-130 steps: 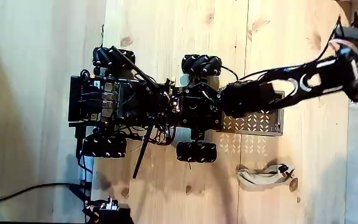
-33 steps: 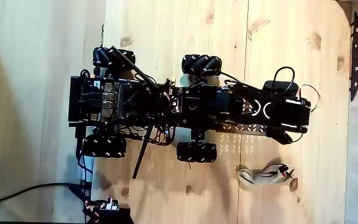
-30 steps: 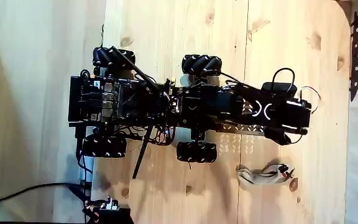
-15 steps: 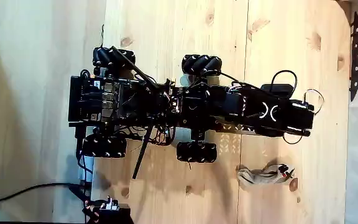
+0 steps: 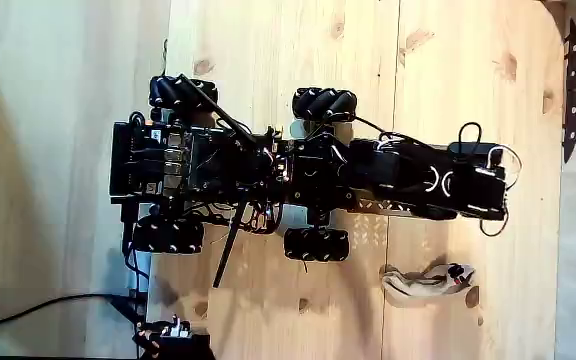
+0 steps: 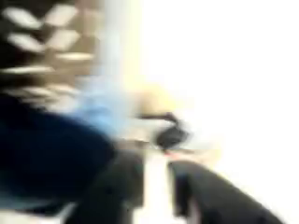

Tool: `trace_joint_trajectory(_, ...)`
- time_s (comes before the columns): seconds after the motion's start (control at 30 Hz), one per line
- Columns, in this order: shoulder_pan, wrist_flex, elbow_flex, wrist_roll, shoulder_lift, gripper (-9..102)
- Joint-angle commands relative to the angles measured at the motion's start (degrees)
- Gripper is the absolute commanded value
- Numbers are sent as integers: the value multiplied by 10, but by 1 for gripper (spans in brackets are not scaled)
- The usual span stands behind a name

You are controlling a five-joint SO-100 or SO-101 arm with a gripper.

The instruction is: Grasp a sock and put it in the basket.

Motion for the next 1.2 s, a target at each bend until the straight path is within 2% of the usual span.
trace_joint_trajectory(0.0, -19, -26, -3, 26, 33, 0)
trace_joint_trajectory(0.2, -36, -13, -3, 25, 44, 0)
trace_joint_trajectory(0.33, -36, 13, 6, 61, 86, 0)
trace_joint_trajectory(0.47, -44, -73, 106, 60, 167, 0)
trace_joint_trajectory(0.57, -51, -176, 225, 64, 253, 0)
trace_joint_trajectory(0.63, -51, -196, 272, 72, 300, 0)
trace_joint_trajectory(0.97, -62, -2, 351, 129, 551, 0)
trace_joint_trajectory(1.17, -41, 52, 382, 131, 603, 0)
